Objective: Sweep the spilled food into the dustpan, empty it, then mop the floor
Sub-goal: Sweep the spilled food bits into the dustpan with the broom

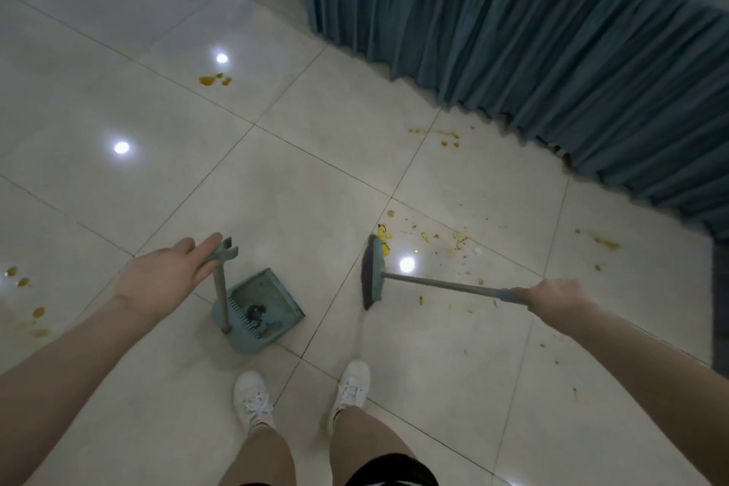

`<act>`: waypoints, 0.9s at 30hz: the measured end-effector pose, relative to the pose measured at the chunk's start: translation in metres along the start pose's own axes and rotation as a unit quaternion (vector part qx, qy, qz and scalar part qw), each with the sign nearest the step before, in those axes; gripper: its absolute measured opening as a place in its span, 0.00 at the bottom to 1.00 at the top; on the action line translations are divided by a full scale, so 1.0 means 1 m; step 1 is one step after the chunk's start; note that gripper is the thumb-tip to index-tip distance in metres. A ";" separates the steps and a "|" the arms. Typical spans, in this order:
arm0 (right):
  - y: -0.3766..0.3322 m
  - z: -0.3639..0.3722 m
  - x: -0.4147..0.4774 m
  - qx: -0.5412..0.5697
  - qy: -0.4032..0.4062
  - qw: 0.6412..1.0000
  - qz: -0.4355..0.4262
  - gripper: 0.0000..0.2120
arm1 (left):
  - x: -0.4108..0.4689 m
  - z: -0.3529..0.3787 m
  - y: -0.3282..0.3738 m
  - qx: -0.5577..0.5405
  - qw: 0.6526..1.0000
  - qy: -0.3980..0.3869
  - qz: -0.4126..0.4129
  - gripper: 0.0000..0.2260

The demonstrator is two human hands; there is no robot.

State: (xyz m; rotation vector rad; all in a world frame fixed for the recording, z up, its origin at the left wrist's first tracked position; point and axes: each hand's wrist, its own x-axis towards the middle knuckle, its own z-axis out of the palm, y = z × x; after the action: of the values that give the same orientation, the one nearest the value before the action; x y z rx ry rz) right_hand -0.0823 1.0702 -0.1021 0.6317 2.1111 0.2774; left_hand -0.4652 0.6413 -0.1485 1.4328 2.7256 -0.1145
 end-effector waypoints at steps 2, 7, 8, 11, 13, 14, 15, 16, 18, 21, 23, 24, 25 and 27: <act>0.023 0.008 -0.002 -0.014 0.002 1.000 0.007 0.22 | 0.014 -0.003 0.018 -0.007 1.000 0.003 0.025 0.19; 0.050 0.011 -0.009 -0.017 0.014 0.999 0.026 0.24 | 0.036 -0.012 0.047 -0.027 0.998 0.007 0.050 0.18; 0.050 0.009 -0.011 -0.008 0.021 0.999 0.030 0.24 | 0.039 -0.014 0.049 -0.030 0.998 0.006 0.048 0.18; 0.045 0.008 -0.021 0.038 0.039 0.997 0.045 0.22 | 0.043 -0.014 0.051 -0.020 0.999 -0.017 0.032 0.19; 0.037 0.011 -0.031 0.078 0.043 0.994 0.059 0.20 | 0.044 -0.014 0.048 -0.011 0.999 -0.023 0.036 0.20; 0.030 0.012 -0.036 0.091 0.037 0.993 0.063 0.19 | 0.043 -0.014 0.046 -0.013 0.999 -0.017 0.043 0.20; 0.023 0.012 -0.041 0.104 0.031 0.992 0.065 0.19 | 0.042 -0.014 0.043 -0.019 0.998 -0.014 0.058 0.20; 0.014 0.011 -0.045 0.117 0.028 0.991 0.066 0.19 | 0.041 -0.012 0.038 -0.025 0.997 -0.012 0.075 0.20; -0.007 0.007 -0.049 0.117 0.026 0.991 0.061 0.19 | 0.037 -0.003 0.027 -0.029 0.995 0.005 0.096 0.20; -0.041 -0.001 -0.045 0.108 0.020 0.993 0.041 0.20 | 0.033 0.004 0.010 -0.045 0.993 0.029 0.107 0.18; -0.063 -0.004 -0.039 0.102 0.017 0.994 0.026 0.19 | 0.025 0.012 0.002 -0.037 0.991 0.028 0.125 0.25; -0.073 -0.006 -0.036 0.097 0.016 0.995 0.016 0.19 | 0.020 0.013 0.001 -0.034 0.991 0.028 0.124 0.25; -0.082 -0.007 -0.034 0.091 0.016 0.996 0.006 0.18 | 0.015 0.014 0.001 -0.035 0.992 0.026 0.122 0.24; -0.097 -0.006 -0.033 0.069 0.015 0.997 -0.013 0.17 | 0.006 0.018 0.000 -0.040 0.991 0.031 0.123 0.22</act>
State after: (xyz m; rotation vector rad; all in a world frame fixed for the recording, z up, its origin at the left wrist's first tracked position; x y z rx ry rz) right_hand -0.1035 0.9706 -0.1160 0.6846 2.1780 0.1284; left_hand -0.4682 0.6446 -0.1674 1.7616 2.5391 0.0508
